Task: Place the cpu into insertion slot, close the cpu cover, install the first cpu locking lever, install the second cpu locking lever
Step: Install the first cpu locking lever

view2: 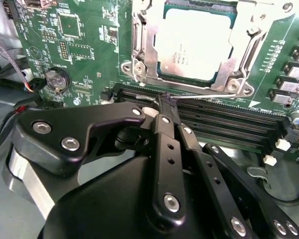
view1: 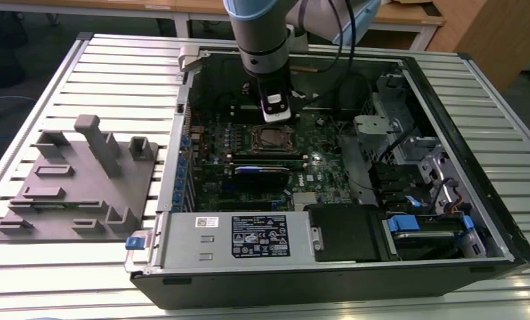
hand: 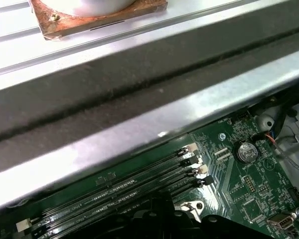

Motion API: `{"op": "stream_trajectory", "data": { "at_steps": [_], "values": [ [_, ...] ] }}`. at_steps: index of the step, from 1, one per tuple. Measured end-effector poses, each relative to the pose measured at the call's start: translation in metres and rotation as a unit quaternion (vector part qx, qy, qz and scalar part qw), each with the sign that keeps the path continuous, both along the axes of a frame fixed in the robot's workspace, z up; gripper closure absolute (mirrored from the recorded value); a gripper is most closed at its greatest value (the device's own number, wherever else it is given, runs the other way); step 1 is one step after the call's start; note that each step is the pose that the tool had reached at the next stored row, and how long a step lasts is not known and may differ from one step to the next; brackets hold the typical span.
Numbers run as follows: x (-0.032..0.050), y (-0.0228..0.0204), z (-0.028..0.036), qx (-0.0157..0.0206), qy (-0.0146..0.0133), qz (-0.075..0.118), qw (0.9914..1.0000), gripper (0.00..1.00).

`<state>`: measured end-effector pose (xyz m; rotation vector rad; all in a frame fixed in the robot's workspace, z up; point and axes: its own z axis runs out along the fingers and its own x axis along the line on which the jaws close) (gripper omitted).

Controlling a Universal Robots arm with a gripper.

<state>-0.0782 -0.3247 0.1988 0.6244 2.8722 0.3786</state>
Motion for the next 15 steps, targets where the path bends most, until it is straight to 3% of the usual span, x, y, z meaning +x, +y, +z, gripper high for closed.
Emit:
{"op": "stream_trajectory", "data": {
  "at_steps": [4, 5, 8, 9, 15],
  "values": [
    [-0.0031, 0.0014, -0.0003, 0.0, -0.0045, 0.0, 0.99999, 0.89],
    [-0.0035, 0.0014, -0.0005, 0.0, -0.0072, 0.0, 0.99997, 0.89],
    [-0.0047, 0.0015, -0.0015, 0.0001, -0.0196, 0.0, 0.99981, 0.89],
    [-0.0051, 0.0014, -0.0017, 0.0001, -0.0221, 0.0, 0.99976, 0.89],
    [-0.0057, 0.0014, -0.0018, 0.0001, -0.023, 0.0, 0.99974, 0.89]
  ]
}}
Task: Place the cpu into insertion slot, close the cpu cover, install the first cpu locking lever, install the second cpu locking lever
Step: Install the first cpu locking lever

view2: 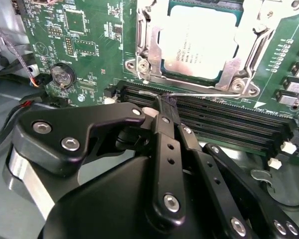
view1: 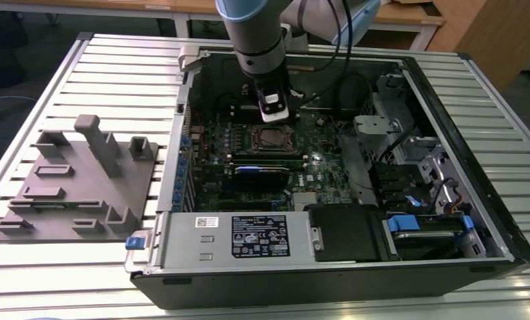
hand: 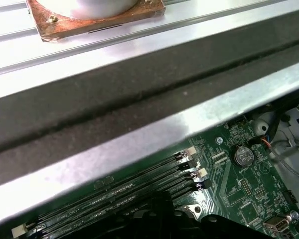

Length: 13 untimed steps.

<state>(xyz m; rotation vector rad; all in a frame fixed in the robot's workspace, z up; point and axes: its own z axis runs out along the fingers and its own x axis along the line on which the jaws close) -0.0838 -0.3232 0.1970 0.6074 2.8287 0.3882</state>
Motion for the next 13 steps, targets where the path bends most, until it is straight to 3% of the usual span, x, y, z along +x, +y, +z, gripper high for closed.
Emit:
{"op": "stream_trajectory", "data": {
  "at_steps": [5, 13],
  "values": [
    [-0.0024, 0.0, -0.002, -0.0003, -0.0013, 0.0, 1.0, 0.89],
    [-0.0025, 0.0, -0.0041, -0.0046, -0.0014, 0.002, 0.99999, 0.89]
  ]
}}
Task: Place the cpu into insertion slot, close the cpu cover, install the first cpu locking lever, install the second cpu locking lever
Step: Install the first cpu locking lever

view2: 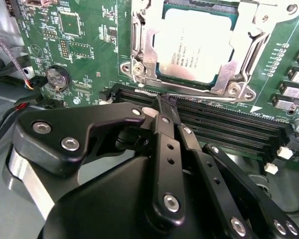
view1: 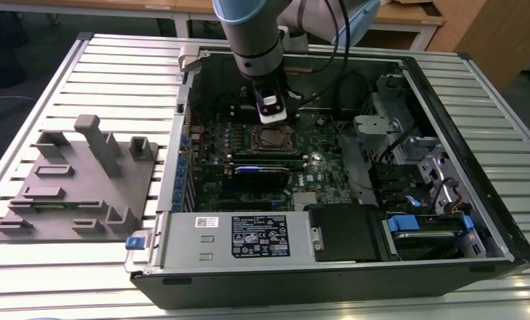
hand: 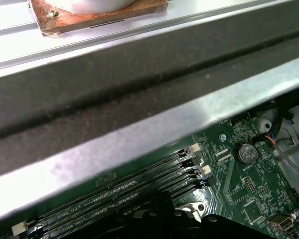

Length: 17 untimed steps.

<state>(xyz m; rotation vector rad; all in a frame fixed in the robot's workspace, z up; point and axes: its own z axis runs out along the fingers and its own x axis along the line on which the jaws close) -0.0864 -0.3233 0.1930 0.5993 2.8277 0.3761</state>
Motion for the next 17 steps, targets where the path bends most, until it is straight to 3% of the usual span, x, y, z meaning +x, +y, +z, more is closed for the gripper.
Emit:
{"op": "stream_trajectory", "data": {
  "at_steps": [17],
  "values": [
    [0.0006, -0.0011, -0.0031, -0.0031, 0.0, 0.0, 1.0, 0.89]
  ]
}}
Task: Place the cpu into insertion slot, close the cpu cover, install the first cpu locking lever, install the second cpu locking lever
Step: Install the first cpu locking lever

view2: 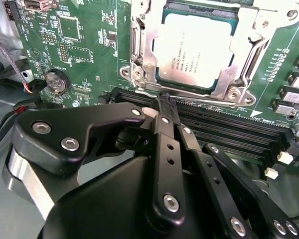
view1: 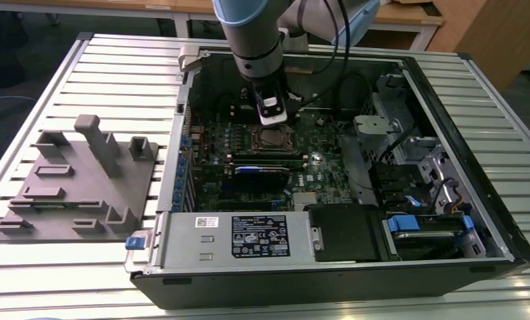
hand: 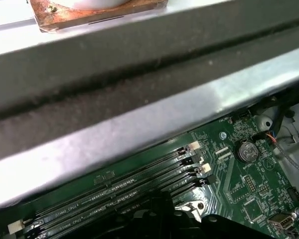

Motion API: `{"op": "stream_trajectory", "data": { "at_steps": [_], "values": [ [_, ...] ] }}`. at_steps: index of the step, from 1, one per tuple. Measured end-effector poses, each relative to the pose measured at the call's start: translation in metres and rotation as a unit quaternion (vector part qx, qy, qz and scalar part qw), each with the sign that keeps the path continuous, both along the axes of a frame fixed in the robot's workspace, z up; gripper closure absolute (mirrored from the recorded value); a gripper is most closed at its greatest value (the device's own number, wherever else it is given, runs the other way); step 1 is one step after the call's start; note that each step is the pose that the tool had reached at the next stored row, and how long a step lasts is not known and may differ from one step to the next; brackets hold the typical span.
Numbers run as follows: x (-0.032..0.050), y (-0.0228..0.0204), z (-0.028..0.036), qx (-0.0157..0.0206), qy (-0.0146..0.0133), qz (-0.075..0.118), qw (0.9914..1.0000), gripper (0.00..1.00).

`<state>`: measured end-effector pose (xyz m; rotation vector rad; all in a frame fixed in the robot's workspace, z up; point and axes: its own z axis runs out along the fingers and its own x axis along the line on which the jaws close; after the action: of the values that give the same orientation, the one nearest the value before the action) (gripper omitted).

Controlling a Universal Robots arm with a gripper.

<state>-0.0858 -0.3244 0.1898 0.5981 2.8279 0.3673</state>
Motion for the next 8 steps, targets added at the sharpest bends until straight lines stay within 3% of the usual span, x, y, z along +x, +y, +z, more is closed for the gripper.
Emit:
{"op": "stream_trajectory", "data": {
  "at_steps": [8],
  "values": [
    [0.0002, -0.0005, -0.0014, -0.0008, -0.0002, 0.0, 1.0, 0.89]
  ]
}}
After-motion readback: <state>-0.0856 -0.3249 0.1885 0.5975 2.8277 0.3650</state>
